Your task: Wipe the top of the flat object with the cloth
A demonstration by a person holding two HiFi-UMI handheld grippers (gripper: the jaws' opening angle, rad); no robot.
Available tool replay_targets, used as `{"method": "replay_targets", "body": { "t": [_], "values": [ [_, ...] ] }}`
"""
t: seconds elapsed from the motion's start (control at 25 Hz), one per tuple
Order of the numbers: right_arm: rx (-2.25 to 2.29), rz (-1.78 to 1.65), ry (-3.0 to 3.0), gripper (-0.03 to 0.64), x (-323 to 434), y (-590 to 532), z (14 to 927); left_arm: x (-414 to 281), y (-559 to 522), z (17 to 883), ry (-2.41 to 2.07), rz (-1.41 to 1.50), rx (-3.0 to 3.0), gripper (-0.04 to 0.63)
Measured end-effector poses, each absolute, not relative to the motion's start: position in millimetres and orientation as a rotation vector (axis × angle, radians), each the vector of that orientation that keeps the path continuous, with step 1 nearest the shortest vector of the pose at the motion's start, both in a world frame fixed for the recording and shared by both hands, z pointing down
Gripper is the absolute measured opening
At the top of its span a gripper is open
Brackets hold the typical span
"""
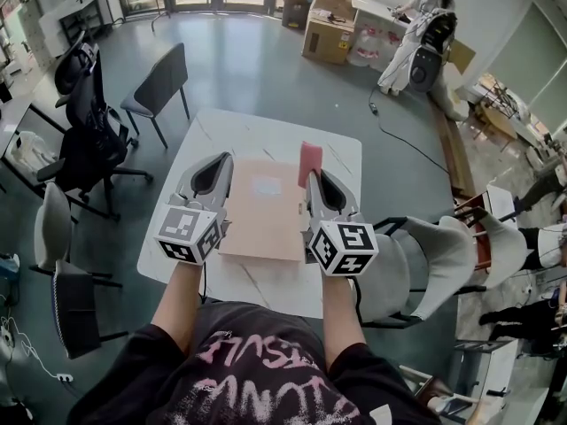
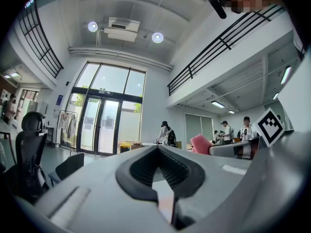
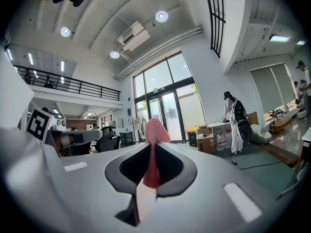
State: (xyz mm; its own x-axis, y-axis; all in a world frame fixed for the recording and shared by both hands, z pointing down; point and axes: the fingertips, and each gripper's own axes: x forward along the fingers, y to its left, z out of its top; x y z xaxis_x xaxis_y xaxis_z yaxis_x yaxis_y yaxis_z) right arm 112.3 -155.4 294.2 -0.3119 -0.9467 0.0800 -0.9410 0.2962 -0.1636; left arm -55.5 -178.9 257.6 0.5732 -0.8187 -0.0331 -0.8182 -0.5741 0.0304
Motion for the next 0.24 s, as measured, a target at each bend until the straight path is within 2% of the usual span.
{"method": "replay_targets", "body": {
  "t": [0.24],
  "values": [
    [-1.827,-0.288,2.505,0.048,112.4,-157.4,298.7,-54.2,-181.2,260.3,-1.438,-0.067,2.778,0.0]
  ]
}}
